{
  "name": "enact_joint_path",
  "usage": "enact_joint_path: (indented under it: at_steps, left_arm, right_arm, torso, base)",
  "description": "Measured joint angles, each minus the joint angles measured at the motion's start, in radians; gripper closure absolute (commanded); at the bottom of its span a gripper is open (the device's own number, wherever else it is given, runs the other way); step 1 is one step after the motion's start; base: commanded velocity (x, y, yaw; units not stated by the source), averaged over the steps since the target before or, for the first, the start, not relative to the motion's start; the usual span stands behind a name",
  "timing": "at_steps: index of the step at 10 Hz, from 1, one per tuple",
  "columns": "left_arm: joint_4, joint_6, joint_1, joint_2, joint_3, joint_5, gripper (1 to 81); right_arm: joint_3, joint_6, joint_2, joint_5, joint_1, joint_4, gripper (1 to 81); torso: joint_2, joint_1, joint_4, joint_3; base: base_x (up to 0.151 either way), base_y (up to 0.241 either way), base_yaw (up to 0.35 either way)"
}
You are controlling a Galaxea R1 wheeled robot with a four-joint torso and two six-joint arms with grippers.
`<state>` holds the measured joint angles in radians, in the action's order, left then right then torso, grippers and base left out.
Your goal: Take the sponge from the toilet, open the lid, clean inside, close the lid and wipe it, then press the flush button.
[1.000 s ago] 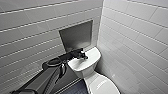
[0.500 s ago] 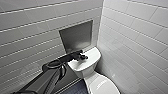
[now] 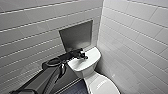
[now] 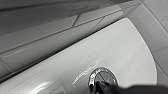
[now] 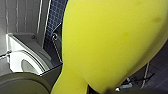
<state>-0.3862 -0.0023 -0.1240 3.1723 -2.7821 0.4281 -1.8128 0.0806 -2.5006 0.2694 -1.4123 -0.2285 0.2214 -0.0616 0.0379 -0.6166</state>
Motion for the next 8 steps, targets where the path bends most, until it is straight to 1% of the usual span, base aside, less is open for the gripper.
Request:
enact_joint_path:
  at_steps: [2,4,6,8]
  left_arm:
    - [0.001,0.002,0.0,-0.001,0.033,0.042,81.1]
    - [0.001,0.003,0.0,-0.001,0.101,0.069,81.1]
    - [0.001,0.001,-0.002,-0.003,0.222,0.076,81.1]
    - [0.001,-0.004,-0.001,-0.003,0.388,0.081,81.1]
  right_arm:
    - [-0.001,0.0,0.0,0.0,0.0,0.0,81.1]
    - [-0.003,0.0,0.0,0.0,0.003,0.0,81.1]
    - [-0.003,0.0,-0.001,-0.001,0.008,0.0,81.1]
    - [-0.003,0.0,-0.001,0.0,0.009,0.0,81.1]
  torso:
    - [0.0,0.0,0.0,0.0]
    - [0.0,0.0,0.0,0.0]
    - [0.0,0.0,0.0,0.0]
    - [0.0,0.0,0.0,0.0]
  base:
    - [0.0,0.0,0.0]
    - [0.0,0.0,0.0]
    - [0.0,0.0,0.0]
    - [0.0,0.0,0.0]
